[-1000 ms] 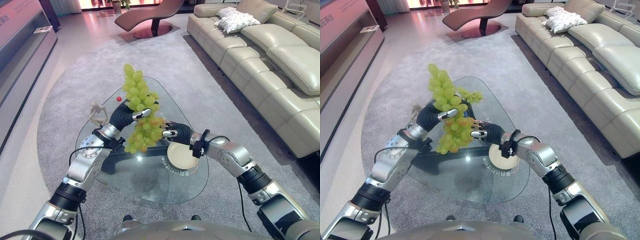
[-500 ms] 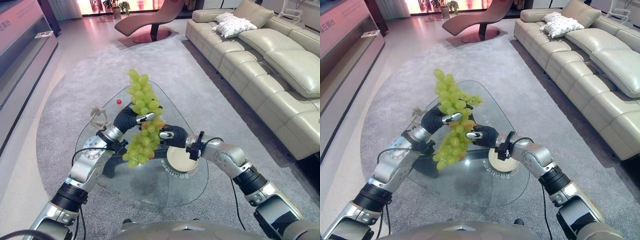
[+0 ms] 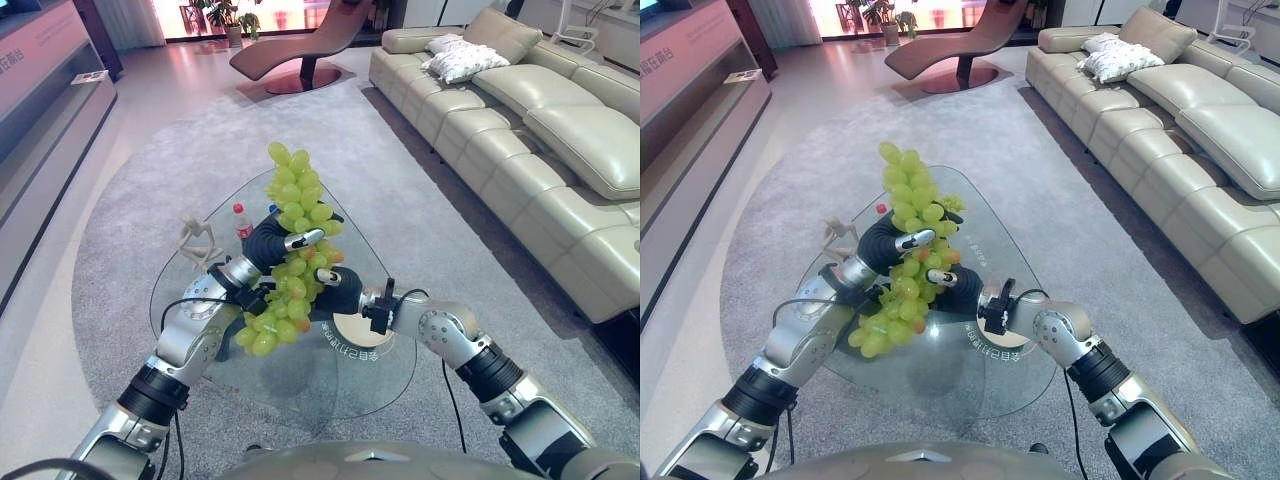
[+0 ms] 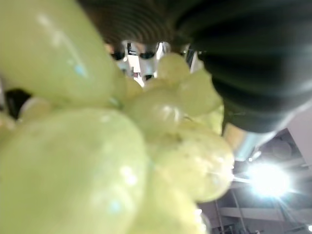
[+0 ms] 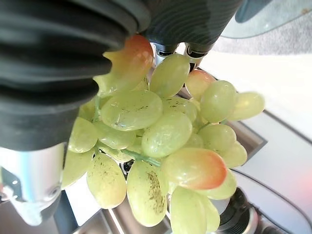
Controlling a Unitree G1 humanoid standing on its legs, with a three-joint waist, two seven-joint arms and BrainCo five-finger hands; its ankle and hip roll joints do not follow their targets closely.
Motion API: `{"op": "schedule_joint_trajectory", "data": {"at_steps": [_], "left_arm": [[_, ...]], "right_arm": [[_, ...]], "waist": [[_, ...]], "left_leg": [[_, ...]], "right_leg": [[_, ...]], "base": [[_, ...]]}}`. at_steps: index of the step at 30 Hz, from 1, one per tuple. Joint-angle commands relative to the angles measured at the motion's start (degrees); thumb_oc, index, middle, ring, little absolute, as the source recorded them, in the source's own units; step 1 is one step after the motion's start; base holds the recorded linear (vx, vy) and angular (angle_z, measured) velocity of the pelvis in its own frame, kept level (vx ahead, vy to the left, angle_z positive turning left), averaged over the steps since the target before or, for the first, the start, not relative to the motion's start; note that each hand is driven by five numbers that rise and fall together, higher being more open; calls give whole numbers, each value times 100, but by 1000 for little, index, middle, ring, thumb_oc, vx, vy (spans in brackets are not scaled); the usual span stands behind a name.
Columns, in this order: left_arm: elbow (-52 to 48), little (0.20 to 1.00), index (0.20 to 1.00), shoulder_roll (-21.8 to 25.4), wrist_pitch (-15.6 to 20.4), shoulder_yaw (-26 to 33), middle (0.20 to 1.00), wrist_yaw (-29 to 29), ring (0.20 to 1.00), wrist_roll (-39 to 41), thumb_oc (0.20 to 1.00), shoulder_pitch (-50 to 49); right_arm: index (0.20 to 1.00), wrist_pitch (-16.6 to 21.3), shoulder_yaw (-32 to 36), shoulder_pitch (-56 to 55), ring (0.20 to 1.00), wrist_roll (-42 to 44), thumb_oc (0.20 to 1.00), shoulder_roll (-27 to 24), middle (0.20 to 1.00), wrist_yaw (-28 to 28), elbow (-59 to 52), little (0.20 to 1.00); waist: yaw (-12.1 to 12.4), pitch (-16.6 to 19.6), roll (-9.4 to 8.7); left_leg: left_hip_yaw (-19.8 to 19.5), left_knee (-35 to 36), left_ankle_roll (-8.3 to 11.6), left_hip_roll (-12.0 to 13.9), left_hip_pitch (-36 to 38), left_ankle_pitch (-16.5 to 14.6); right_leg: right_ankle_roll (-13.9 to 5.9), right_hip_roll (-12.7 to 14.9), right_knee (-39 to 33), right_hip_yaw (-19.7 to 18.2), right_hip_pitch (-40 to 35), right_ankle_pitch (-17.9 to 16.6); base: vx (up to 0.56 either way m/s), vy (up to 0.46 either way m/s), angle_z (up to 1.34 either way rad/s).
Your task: Pick up fruits into the plate
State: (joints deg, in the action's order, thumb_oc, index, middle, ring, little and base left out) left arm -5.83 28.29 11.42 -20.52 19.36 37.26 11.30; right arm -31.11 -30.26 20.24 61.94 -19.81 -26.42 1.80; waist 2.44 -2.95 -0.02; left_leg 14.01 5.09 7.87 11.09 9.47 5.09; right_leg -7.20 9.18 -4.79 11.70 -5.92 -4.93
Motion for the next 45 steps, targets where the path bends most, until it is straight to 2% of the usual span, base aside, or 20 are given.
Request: {"op": "schedule_joint_trajectory", "data": {"at_steps": [1, 2, 12, 22, 23, 26, 35, 45], "left_arm": [[160, 200, 200, -55, 345, -196, 200, -51, 200, 215, 200, 763], [190, 200, 200, -76, 354, -203, 200, -66, 200, 177, 200, 753], [186, 200, 200, -34, 354, -162, 200, -202, 200, 69, 200, 695], [101, 200, 200, 34, 209, 0, 200, -303, 200, 178, 200, 649], [85, 1000, 1000, 34, 110, 72, 1000, -160, 1000, 258, 1000, 600], [43, 1000, 1000, 91, 23, 99, 1000, 31, 1000, 264, 1000, 531], [113, 1000, 1000, 352, -321, 301, 1000, 132, 1000, 139, 1000, 316], [396, 1000, 1000, 622, -349, 699, 1000, 25, 1000, -603, 1000, -130]], "right_arm": [[1000, 130, -44, 187, 1000, 614, 1000, 467, 1000, -55, -825, 1000], [200, 196, -44, 159, 200, 651, 200, 477, 200, 13, -875, 200], [200, 405, 35, 101, 200, 756, 200, 463, 200, 399, -903, 200], [200, 431, 182, -25, 200, 593, 200, 317, 200, 416, -909, 200], [200, 457, 244, -59, 200, 607, 200, 258, 200, 400, -908, 200], [200, 531, 327, -118, 200, 593, 200, 176, 200, 377, -918, 200], [200, 681, 738, -222, 200, 567, 200, -42, 200, 306, -680, 200], [200, 934, 1197, -540, 200, 201, 200, -295, 200, 182, -403, 200]], "waist": [[-3, -27, -92], [-12, -26, -93], [-60, -28, -61], [-103, -39, -54], [-106, -36, -54], [-122, -45, -49], [-104, -89, -4], [-35, -169, 9]], "left_leg": [[346, -264, -98, 11, -250, -162], [353, -260, -100, 14, -245, -160], [358, -284, -112, 15, -246, -155], [233, -274, -122, 4, -283, -148], [196, -270, -123, 2, -287, -147], [133, -267, -125, -7, -306, -144], [-25, -298, -155, -49, -375, -181], [-170, -330, -182, -99, -441, -220]], "right_leg": [[-93, 433, 317, 1044, -254, 141], [-91, 433, 313, 1040, -251, 137], [-75, 415, 344, 968, -231, 154], [-43, 359, 344, 804, -213, 195], [-38, 344, 339, 759, -212, 203], [-26, 315, 345, 685, -198, 216], [16, 268, 459, 625, -161, 348], [41, 253, 469, 615, -161, 408]], "base": [[0, 0, 0], [0, 0, 0], [5, 4, -1], [3, 0, 0], [30, 1, 0], [11, 1, 0], [-2, 2, 2], [9, 6, 7]]}}
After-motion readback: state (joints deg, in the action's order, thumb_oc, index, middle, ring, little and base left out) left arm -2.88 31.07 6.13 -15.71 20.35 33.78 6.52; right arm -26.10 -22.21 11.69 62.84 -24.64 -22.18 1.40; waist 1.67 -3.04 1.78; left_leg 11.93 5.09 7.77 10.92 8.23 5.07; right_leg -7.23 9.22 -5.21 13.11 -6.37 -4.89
